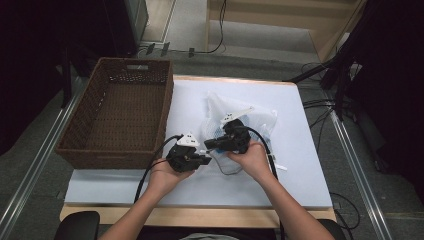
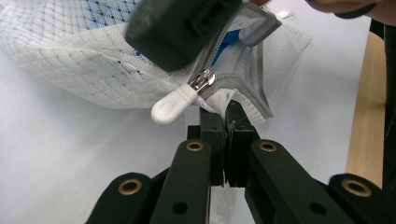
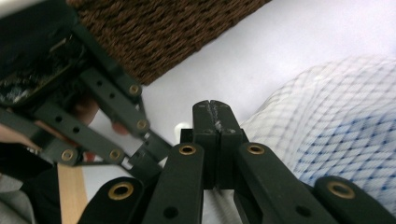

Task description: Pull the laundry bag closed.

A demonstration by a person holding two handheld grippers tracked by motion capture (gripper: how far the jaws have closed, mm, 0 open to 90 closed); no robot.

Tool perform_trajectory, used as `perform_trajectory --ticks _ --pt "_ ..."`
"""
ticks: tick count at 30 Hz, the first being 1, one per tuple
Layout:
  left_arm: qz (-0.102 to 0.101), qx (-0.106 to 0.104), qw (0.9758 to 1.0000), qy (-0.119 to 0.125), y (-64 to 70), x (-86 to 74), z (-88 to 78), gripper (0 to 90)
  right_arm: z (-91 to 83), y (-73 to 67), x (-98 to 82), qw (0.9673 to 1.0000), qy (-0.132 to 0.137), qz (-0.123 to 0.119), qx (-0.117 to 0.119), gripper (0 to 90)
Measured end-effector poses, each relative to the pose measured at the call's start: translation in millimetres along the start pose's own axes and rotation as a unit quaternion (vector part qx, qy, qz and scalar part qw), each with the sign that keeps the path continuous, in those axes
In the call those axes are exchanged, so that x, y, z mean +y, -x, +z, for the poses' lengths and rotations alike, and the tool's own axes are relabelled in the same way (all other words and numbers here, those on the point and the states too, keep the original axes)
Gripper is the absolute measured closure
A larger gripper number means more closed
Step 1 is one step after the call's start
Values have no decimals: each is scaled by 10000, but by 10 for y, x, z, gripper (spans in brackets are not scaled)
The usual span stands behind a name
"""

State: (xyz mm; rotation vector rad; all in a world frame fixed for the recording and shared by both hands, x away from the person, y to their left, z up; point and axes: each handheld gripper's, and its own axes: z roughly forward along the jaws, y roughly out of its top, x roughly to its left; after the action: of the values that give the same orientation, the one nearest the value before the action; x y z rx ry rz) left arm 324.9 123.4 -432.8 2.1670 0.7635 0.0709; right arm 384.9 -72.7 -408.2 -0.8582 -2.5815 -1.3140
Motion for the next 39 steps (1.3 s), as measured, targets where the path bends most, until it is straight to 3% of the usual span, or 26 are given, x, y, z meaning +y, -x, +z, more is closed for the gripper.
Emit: perform_trajectory --ticks 5,9,11,17,20,23,27,35,39 --pt "13 -25 10000 7 -16 -14 -7 900 80 45 14 9998 -205 50 6 900" --pt "-37 37 10000 48 -50 -22 -35 900 127 87 -7 9992 -331 98 190 900" --pt "-162 13 9998 65 -84 -27 -54 897 147 87 -13 9986 -396 98 333 900" --pt "-429 28 9991 50 -157 -61 -55 843 136 68 -19 9984 -307 143 442 900" --pt "-514 1 9986 104 -185 -67 -64 867 135 46 -16 9985 -292 97 445 900" --pt "-288 101 9995 76 -149 -63 -60 898 136 56 -20 9985 -284 127 450 900" --pt "39 44 10000 -79 -83 -37 -35 900 159 73 -22 9983 -248 195 489 900" --pt "90 -14 9999 -60 -78 -42 -30 900 195 142 -42 9952 -207 475 828 900" --pt "113 -34 9999 -113 -78 -43 -27 900 187 133 -34 9950 -196 439 877 900"
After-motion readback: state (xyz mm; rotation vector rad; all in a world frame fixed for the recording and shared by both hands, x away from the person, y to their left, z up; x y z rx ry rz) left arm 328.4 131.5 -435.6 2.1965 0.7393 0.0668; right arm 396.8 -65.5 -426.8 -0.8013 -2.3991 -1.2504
